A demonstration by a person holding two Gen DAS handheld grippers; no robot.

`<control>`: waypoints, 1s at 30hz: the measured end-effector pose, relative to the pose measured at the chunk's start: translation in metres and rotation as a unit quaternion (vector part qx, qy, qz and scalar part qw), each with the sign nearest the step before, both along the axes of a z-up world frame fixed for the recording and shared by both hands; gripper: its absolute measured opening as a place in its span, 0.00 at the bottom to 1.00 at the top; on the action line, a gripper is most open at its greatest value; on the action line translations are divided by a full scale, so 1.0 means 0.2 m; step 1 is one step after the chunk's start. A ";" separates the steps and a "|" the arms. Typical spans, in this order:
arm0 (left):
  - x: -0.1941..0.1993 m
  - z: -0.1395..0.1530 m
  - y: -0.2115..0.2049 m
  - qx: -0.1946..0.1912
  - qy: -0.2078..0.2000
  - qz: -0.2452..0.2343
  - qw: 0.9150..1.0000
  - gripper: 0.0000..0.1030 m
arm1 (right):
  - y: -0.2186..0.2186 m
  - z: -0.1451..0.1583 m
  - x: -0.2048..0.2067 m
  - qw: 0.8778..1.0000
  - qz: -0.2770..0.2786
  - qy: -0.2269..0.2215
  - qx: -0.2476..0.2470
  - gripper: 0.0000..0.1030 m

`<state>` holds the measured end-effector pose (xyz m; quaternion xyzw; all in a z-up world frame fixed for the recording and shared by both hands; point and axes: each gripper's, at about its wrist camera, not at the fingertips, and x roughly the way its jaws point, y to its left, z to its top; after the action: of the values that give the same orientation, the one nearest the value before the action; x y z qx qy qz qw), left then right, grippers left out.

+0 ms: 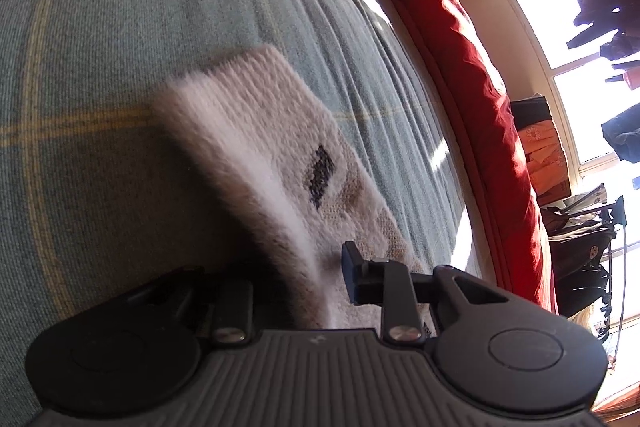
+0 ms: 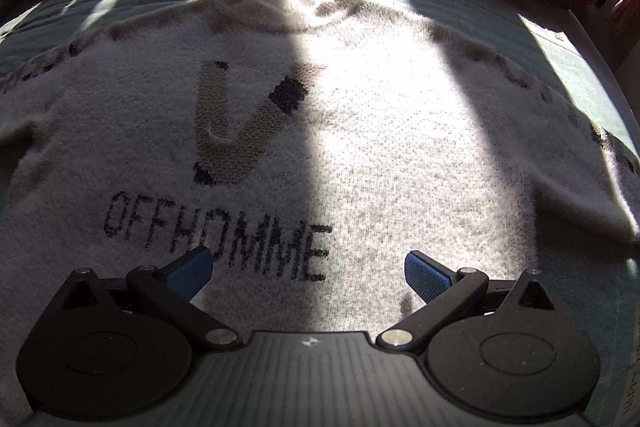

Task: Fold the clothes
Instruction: 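Close the left tool on the lettered sleeve cuff, then lift the sleeve cuff with the left tool and fold it over the sweater body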

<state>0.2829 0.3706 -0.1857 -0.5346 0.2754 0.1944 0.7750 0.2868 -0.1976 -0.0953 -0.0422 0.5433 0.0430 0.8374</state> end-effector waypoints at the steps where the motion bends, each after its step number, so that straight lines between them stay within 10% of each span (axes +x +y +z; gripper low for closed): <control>1: 0.00 0.00 0.00 0.001 0.001 -0.001 1.000 0.25 | 0.00 -0.03 0.01 1.000 -0.001 0.007 -0.002 1.00; 30: 0.12 0.32 -0.15 0.119 0.078 -0.054 0.988 0.08 | -0.11 0.10 -0.25 0.998 -0.018 -0.031 0.050 1.00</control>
<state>0.3075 0.3411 -0.1223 -0.4061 0.3381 0.2247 0.8187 0.2362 -0.2187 -0.0750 0.0082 0.5152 0.0540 0.8553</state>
